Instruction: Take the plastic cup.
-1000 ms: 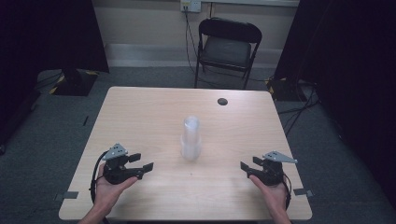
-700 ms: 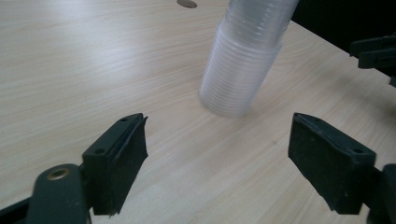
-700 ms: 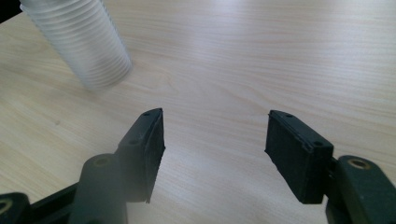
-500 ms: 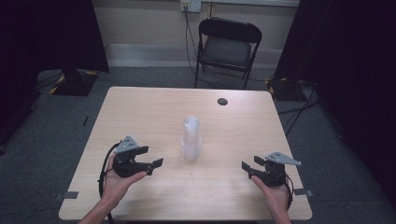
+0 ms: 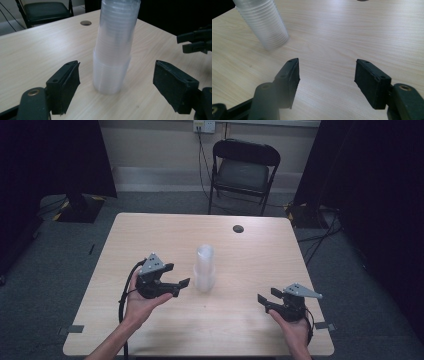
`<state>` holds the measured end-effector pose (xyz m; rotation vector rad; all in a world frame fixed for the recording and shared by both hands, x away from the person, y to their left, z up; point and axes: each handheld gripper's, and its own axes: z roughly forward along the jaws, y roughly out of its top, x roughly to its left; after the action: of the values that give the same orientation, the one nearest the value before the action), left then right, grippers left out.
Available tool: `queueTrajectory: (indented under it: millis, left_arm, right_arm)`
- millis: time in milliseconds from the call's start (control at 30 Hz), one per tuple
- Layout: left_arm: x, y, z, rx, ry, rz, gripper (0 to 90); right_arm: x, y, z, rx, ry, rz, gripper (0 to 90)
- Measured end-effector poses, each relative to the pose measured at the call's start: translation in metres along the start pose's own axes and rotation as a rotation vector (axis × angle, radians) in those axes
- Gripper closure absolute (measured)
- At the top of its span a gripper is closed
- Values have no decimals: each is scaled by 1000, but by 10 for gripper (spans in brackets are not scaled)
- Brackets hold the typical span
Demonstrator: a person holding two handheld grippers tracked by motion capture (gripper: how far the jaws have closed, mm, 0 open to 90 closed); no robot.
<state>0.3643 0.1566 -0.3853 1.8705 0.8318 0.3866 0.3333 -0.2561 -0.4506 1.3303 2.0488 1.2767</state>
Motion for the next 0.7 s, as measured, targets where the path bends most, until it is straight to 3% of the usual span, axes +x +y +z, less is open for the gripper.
queueTrajectory:
  millis: [100, 233, 333, 500, 700]
  left_arm:
    - [0, 6, 6, 9, -22, -4, 191]
    - [0, 15, 17, -14, -46, -24, 181]
    - [1, 21, 25, 2, -78, -20, 174]
    - [1, 28, 32, -23, -74, -19, 213]
    - [-1, 40, 43, -32, -64, 19, 216]
  right_arm:
    - [-2, -1, -1, 8, -6, 10, 373]
    - [1, 0, -1, -2, -6, 6, 372]
    - [2, 0, 1, 3, -2, 1, 369]
    - [2, -1, 2, 6, 3, 5, 367]
    - [1, -3, 3, 18, 14, 11, 367]
